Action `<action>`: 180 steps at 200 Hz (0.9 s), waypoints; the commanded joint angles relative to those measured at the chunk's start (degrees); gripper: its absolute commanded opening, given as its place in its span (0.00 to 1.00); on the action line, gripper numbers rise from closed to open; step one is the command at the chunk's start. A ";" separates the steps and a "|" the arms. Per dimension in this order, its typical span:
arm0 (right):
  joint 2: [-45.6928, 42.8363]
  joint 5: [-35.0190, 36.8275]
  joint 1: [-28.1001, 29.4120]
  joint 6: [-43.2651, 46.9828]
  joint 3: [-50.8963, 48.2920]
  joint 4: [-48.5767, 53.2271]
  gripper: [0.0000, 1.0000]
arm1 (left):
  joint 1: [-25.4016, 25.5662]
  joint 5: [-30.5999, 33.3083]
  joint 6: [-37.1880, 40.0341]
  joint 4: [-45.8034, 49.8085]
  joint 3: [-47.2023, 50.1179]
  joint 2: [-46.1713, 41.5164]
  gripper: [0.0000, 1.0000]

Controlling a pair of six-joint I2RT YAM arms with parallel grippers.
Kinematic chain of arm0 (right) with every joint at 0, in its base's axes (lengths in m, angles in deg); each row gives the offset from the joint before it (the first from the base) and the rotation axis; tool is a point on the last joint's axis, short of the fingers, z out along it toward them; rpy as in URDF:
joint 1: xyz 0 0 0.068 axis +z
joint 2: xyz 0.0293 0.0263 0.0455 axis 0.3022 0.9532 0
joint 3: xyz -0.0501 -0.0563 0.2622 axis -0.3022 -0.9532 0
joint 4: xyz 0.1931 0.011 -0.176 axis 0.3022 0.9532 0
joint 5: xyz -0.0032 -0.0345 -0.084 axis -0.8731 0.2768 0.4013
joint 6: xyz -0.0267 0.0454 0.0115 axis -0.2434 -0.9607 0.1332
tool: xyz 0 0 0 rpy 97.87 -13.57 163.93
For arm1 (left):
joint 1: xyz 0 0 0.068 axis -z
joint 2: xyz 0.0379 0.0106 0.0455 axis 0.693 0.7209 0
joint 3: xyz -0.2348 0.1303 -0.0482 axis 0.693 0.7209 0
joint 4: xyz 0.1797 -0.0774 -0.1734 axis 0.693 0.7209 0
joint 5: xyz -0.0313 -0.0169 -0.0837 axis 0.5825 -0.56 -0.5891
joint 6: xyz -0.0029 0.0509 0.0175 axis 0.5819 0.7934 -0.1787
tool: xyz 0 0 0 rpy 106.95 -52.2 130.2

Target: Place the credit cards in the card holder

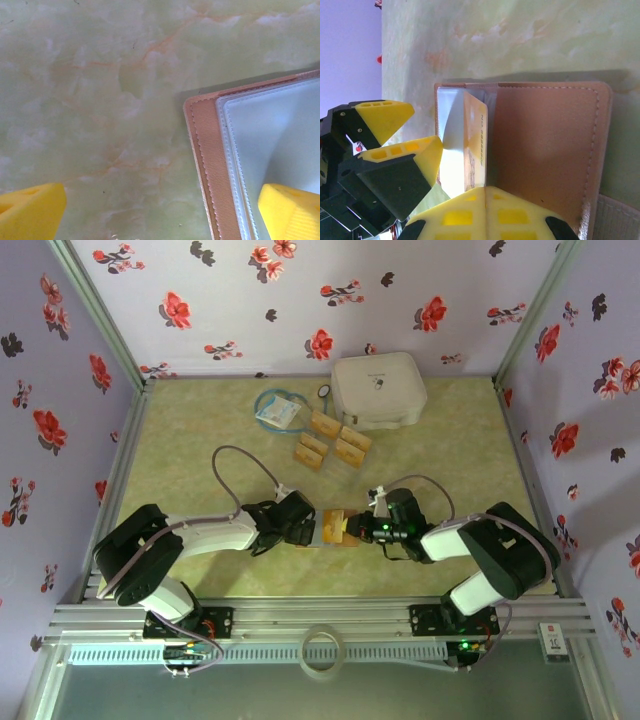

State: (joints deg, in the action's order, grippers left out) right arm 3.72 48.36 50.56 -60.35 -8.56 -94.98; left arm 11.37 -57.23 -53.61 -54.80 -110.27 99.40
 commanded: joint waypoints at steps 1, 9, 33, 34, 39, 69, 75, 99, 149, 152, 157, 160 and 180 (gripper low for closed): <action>0.45 -0.99 -0.28 0.23 -0.71 -1.02 0.00 | 0.71 0.64 -0.12 2.70 1.24 0.56 0.99; 0.50 -1.00 -0.28 0.31 -0.68 -0.90 0.00 | 0.66 0.58 -0.12 2.74 1.22 0.54 1.00; 0.77 -1.09 -0.28 0.40 -0.49 -0.74 0.00 | 0.65 0.64 -0.11 2.76 1.11 0.59 1.00; 0.82 -1.09 -0.28 0.40 -0.49 -0.71 0.00 | 0.65 0.66 -0.12 2.72 1.14 0.55 1.00; 0.86 -1.09 -0.28 0.48 -0.42 -0.75 0.00 | 0.65 0.59 -0.11 2.78 1.16 0.52 1.00; 1.22 -1.31 -0.28 0.49 -0.41 -0.71 0.00 | 0.66 0.58 -0.05 2.84 1.22 0.46 1.00; 1.16 -1.26 -0.28 0.49 -0.49 -0.71 0.00 | 0.66 0.66 -0.12 2.85 1.22 0.46 1.00; 0.88 -1.22 -0.28 0.62 -0.86 -0.67 0.00 | 0.66 0.58 -0.18 2.70 1.20 0.48 1.00; 0.42 -0.91 -0.28 1.08 -1.20 0.09 0.00 | 0.66 0.59 -0.10 2.62 1.24 0.56 1.00; 0.46 -0.91 -0.28 1.10 -1.22 0.07 0.00 | 0.66 0.58 -0.07 2.67 1.23 0.51 1.00; 0.43 -0.93 -0.28 1.10 -1.28 0.11 0.00 | 0.66 0.58 -0.11 2.65 1.30 0.52 1.00; 0.44 -0.93 -0.28 1.11 -1.26 0.10 0.00 | 0.66 0.58 -0.16 2.67 1.30 0.56 1.00; 0.46 -0.85 -0.28 1.28 -1.37 0.21 0.00 | 0.66 0.59 -0.18 2.65 1.34 0.55 1.00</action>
State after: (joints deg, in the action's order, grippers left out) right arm 4.42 48.10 50.56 -60.22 -9.00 -94.87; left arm 11.37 -57.23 -53.61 -54.80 -110.27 99.40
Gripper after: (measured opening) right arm 0.040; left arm 0.996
